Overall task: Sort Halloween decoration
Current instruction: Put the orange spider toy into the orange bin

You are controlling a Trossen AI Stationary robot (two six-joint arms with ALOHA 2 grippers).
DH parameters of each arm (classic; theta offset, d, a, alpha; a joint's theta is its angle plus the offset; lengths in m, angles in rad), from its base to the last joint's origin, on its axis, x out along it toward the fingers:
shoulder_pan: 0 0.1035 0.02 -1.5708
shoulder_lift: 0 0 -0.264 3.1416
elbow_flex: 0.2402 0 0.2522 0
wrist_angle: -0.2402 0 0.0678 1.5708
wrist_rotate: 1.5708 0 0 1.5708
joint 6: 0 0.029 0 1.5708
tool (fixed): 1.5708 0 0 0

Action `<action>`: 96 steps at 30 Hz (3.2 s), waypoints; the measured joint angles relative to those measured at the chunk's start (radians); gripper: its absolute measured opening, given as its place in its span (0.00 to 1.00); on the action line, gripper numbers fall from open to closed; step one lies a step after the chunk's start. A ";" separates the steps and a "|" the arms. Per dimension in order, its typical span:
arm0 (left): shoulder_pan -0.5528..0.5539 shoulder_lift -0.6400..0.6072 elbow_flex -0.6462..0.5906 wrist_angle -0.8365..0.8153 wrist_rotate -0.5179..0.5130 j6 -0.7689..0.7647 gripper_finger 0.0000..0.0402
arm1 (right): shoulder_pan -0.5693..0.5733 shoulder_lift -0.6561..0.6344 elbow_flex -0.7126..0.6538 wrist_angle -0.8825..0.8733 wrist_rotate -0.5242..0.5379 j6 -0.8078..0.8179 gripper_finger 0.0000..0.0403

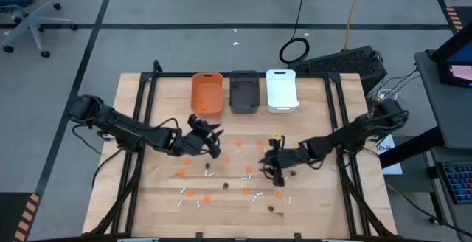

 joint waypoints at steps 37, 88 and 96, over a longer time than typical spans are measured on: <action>-0.075 0.128 0.000 0.319 -0.001 0.017 0.28 | 0.097 0.133 0.002 -0.128 0.003 0.065 0.03; -0.127 0.128 0.000 0.296 0.007 0.009 0.28 | 0.109 -0.049 -0.002 0.407 0.650 -0.854 0.00; -0.127 0.128 0.000 0.297 0.007 0.008 0.28 | 0.108 -0.049 -0.002 0.406 0.648 -0.836 0.00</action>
